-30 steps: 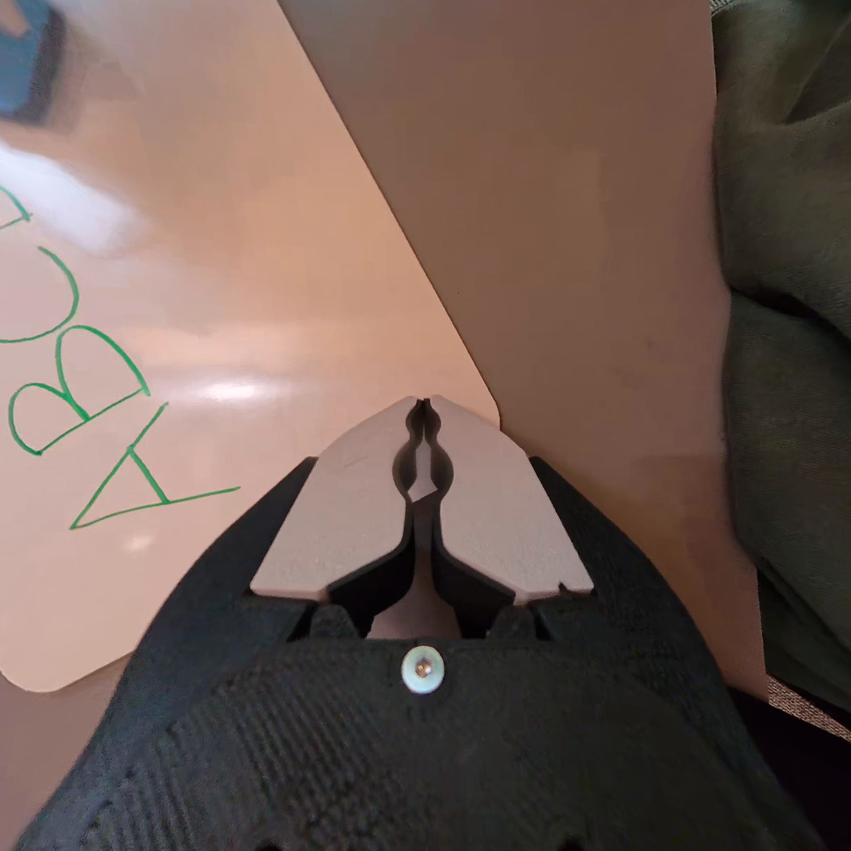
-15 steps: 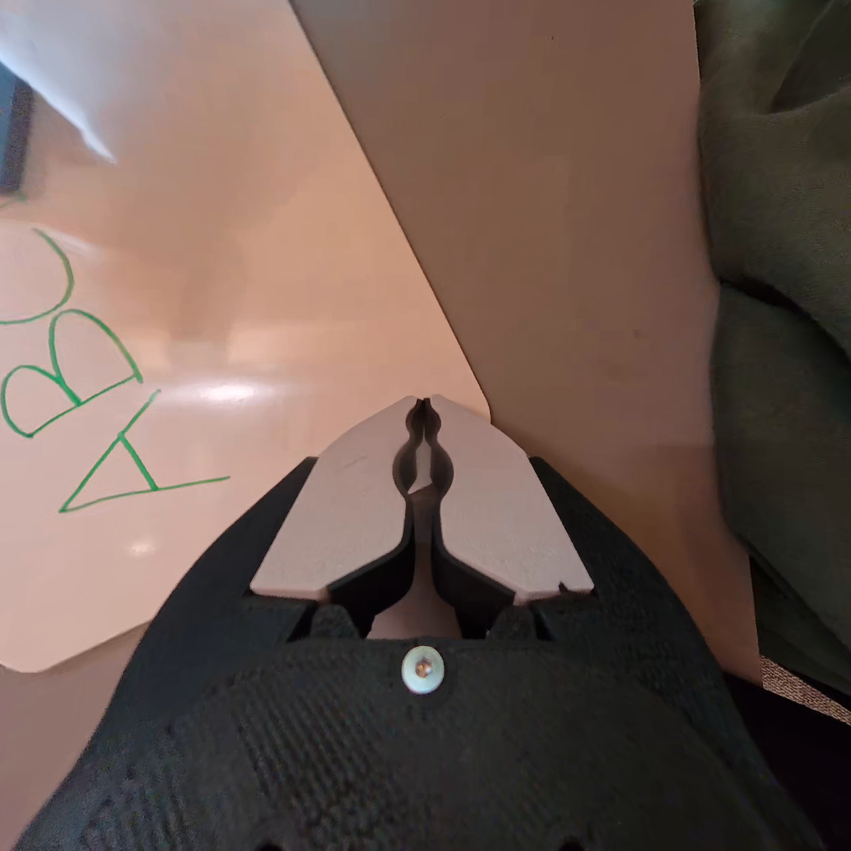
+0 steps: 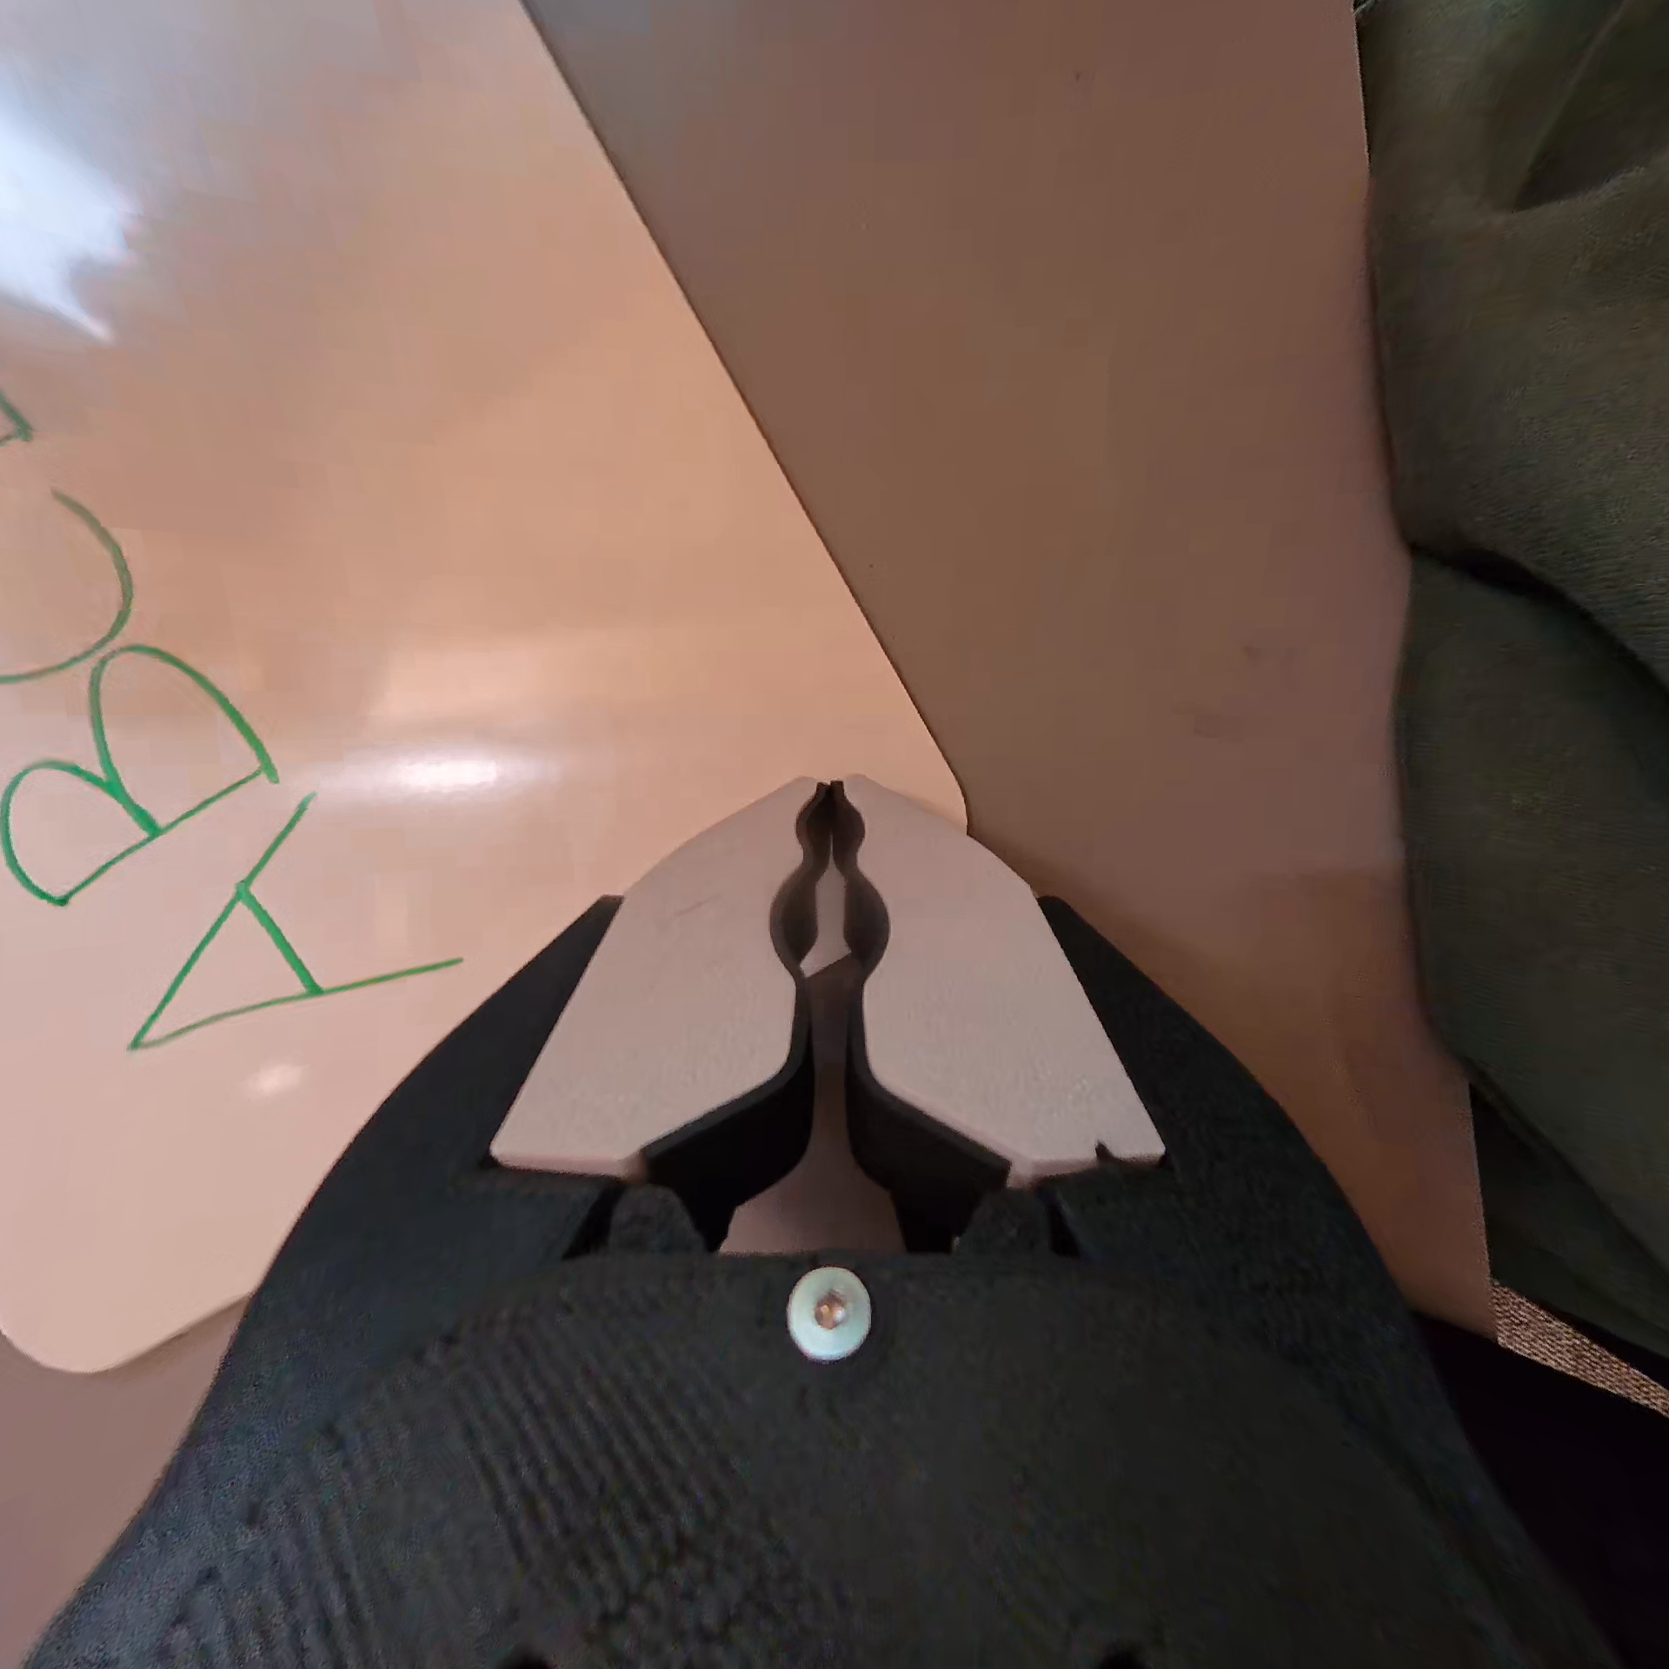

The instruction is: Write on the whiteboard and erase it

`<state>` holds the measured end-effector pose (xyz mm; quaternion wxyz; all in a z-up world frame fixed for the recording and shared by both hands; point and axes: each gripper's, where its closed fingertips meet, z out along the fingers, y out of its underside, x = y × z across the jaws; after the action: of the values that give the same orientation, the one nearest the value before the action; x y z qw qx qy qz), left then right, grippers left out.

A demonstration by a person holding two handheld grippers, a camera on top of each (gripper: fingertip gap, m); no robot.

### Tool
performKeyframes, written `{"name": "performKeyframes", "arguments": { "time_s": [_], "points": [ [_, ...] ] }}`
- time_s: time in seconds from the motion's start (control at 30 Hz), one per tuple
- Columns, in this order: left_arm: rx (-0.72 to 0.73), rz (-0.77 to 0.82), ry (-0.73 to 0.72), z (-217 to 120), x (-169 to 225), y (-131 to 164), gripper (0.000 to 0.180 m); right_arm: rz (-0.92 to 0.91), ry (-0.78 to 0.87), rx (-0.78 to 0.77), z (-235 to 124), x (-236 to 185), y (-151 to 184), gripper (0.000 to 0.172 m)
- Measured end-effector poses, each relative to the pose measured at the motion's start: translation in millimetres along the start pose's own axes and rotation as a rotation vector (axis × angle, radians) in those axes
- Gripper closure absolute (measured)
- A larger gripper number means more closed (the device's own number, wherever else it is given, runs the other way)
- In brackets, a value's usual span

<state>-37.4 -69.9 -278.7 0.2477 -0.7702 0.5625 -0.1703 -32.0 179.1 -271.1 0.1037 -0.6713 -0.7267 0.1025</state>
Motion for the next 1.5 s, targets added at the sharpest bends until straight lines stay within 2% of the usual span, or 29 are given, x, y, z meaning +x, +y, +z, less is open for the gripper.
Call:
{"name": "performKeyframes", "arguments": {
  "time_s": [0.07,0.17,0.2,0.27,0.3,0.33,0.4,0.5,0.57,0.63,0.67,0.73,0.83,0.87,0.93,1.03,1.13,1.23,1.4,1.5],
  "points": [
    [0.007,-0.006,0.011,0,1,-1,0.18,-0.151,-0.056,-0.024,4,-38,-14,0.124],
    [-0.002,0.0,0.0,-1,1,1,0.18,-0.287,-0.126,-0.146,-4,-68,11,0.124],
    [-0.005,0.004,-0.007,-1,1,1,0.18,-0.239,-0.163,-0.148,-7,-65,17,0.124],
    [-0.007,0.007,-0.007,-1,1,1,0.18,-0.131,-0.001,-0.112,-4,-16,14,0.124],
    [-0.006,0.007,-0.004,-1,1,1,0.18,-0.065,0.01,-0.063,-1,-6,6,0.124],
    [-0.004,0.005,-0.001,-1,1,1,0.18,-0.055,-0.001,-0.025,1,-8,-2,0.124],
    [0.0,-0.002,0.001,-1,1,1,0.18,-0.17,-0.059,-0.01,1,-37,-5,0.124],
    [0.0,-0.004,0.004,-1,1,1,0.18,-0.317,-0.125,-0.108,-9,-71,22,0.124],
    [0.001,-0.002,0.007,0,1,1,0.18,-0.259,-0.054,-0.141,-9,-45,26,0.124],
    [0.0,-0.001,0.006,0,0,1,0.18,-0.171,-0.024,-0.119,-3,-26,8,0.124],
    [0.002,-0.003,0.002,0,0,0,0.18,-0.193,-0.007,-0.094,1,-28,-5,0.124],
    [0.007,-0.001,-0.003,0,0,0,0.18,-0.307,-0.089,-0.08,3,-66,-17,0.124],
    [0.015,0.007,-0.019,-1,0,1,0.18,-0.448,-0.159,-0.174,-8,-104,12,0.124],
    [0.018,0.011,-0.018,-1,1,2,0.18,-0.429,-0.166,-0.192,-11,-99,22,0.124],
    [0.024,0.022,-0.016,-1,2,2,0.18,-0.336,-0.048,-0.227,-10,-58,27,0.123],
    [0.02,0.034,-0.018,-1,2,2,0.18,-0.238,-0.016,-0.133,0,-40,-8,0.123],
    [0.028,0.036,-0.007,-1,4,2,0.18,-0.355,-0.092,-0.064,9,-89,-39,0.124],
    [0.044,0.03,0.007,-2,5,3,0.18,-0.438,-0.152,-0.18,1,-111,-16,0.124],
    [0.03,0.053,-0.023,-4,5,6,0.18,-0.219,-0.206,-0.278,-14,-79,31,0.124],
    [0.023,0.07,-0.037,-5,6,7,0.18,-0.272,-0.245,-0.403,-25,-91,58,0.123]
  ]
}}
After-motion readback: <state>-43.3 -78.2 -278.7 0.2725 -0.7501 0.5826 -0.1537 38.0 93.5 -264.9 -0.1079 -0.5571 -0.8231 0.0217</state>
